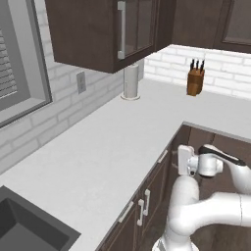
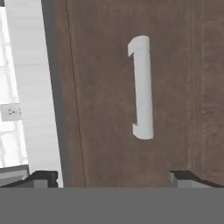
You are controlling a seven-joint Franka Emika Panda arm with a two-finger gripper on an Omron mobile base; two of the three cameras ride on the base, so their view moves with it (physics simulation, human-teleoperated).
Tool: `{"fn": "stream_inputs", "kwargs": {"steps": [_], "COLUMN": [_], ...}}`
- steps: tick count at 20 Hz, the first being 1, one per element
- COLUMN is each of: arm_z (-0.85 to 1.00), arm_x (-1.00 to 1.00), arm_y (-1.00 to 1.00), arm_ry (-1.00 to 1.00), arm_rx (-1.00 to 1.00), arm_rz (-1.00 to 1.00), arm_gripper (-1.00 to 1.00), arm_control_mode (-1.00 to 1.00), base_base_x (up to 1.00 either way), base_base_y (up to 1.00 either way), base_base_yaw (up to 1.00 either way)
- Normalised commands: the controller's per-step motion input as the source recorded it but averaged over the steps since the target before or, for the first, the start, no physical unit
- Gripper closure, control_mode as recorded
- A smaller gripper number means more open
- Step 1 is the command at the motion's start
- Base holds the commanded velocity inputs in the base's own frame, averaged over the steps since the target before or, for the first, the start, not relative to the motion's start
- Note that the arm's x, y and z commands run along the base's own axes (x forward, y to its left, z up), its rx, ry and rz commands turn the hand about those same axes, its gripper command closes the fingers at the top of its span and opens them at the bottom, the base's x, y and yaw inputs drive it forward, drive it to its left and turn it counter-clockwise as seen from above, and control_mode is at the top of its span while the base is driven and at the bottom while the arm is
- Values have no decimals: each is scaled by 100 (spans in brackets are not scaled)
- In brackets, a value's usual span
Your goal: Take a straw from the drawer in front and place it inside the glass cup on the dining counter.
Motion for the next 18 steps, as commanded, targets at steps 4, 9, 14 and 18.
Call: {"fn": "stream_inputs", "kwargs": {"steps": [4,9,14,18], "arm_z": [-14,-34,-18,-14], "arm_x": [39,31,43,41], "arm_y": [3,0,0,0], "arm_ry": [0,0,1,2], "arm_rx": [1,0,1,0], "arm_rz": [-4,-1,-2,-2], "arm_gripper": [-100,-100,-100,-100], "arm_control_mode": [-100,-100,-100,-100], "base_base_x": [0,0,0,0], "base_base_y": [0,0,0,0], "base_base_yaw": [0,0,0,0]}}
